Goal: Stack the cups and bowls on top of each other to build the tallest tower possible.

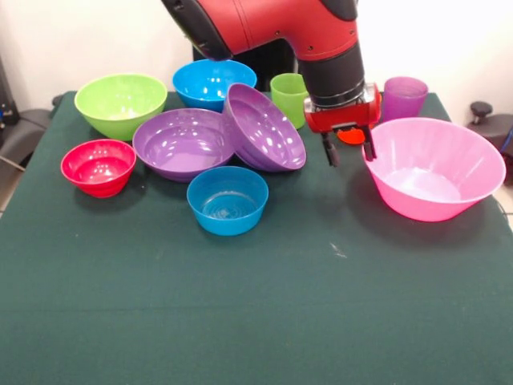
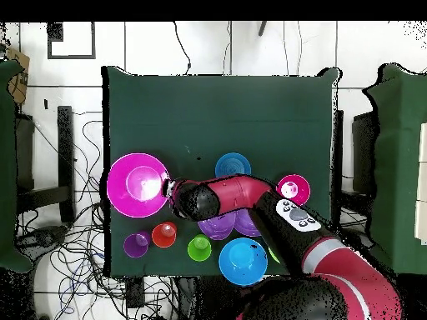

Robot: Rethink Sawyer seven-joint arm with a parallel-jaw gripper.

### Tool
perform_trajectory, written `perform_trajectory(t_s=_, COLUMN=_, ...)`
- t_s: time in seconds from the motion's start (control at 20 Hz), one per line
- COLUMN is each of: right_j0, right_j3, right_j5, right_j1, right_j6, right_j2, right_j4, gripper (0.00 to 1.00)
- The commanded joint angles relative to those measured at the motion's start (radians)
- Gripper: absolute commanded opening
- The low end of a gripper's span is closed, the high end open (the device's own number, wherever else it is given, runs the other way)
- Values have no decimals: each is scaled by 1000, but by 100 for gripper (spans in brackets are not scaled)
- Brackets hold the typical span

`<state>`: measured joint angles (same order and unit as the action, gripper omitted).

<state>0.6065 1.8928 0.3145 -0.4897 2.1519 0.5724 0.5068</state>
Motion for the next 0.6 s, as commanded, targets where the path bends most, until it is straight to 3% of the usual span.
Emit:
perform_trajectory(t_s=0.05, right_j0=-1, right_j3=-7, right_j5=40, right_j1=13, right_j6=-78, right_j2=-14, right_j4=74, gripper=100)
perform_trajectory(t_s=0.6, right_j0=-48, right_j3=3, right_j5=-10, right_j1=25, right_j6=-26, right_j2=-41, right_j4=83, gripper=100)
